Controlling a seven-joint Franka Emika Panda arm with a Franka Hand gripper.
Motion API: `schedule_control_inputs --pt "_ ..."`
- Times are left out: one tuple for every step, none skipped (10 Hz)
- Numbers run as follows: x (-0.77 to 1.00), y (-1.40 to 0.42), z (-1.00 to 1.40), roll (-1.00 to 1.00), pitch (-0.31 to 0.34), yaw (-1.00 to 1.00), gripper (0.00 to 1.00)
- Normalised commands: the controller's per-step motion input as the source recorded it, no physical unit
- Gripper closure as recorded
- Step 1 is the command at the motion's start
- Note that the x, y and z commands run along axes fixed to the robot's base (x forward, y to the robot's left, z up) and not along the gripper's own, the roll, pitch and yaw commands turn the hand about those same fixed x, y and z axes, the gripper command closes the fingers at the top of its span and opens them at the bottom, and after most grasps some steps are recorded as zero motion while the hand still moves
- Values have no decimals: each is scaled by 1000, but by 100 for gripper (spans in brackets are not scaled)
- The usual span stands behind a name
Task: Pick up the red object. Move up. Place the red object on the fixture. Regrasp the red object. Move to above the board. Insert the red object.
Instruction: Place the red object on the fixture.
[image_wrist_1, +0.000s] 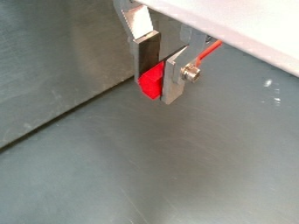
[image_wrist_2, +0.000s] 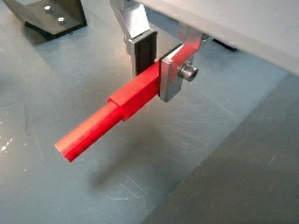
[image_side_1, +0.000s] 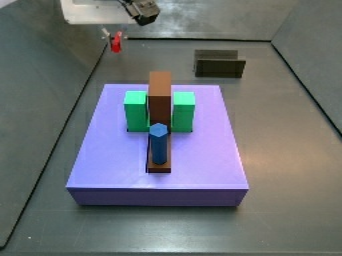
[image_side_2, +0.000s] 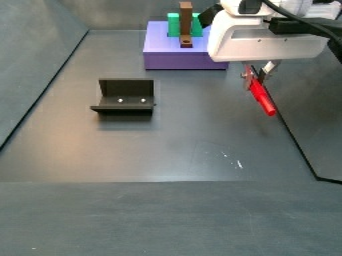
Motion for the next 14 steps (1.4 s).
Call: schedule_control_inputs --pt "751 0 543 -803 251 -360 100" --pt "800 0 517 -786 257 -309 100" --pt "840 0 291 -560 269 -263 100" --pt "900 0 217 -506 206 -240 100" --pt "977 0 134 -557 66 -223 100" --pt "923 0 103 -814 0 -240 100" --pt "763 0 257 -1000 -63 -320 100" --pt "731 0 283 -1000 -103 -334 100" --pt "791 0 106 -906 -23 -309 100" --pt "806 0 131 -917 0 -306 100" --pt "794 -29 0 -740 -37 -297 100" --pt "769 -114 -23 -443 -46 -294 100" --pt "831 -231 46 -406 46 -266 100" --pt "849 -226 34 -429 0 -249 100"
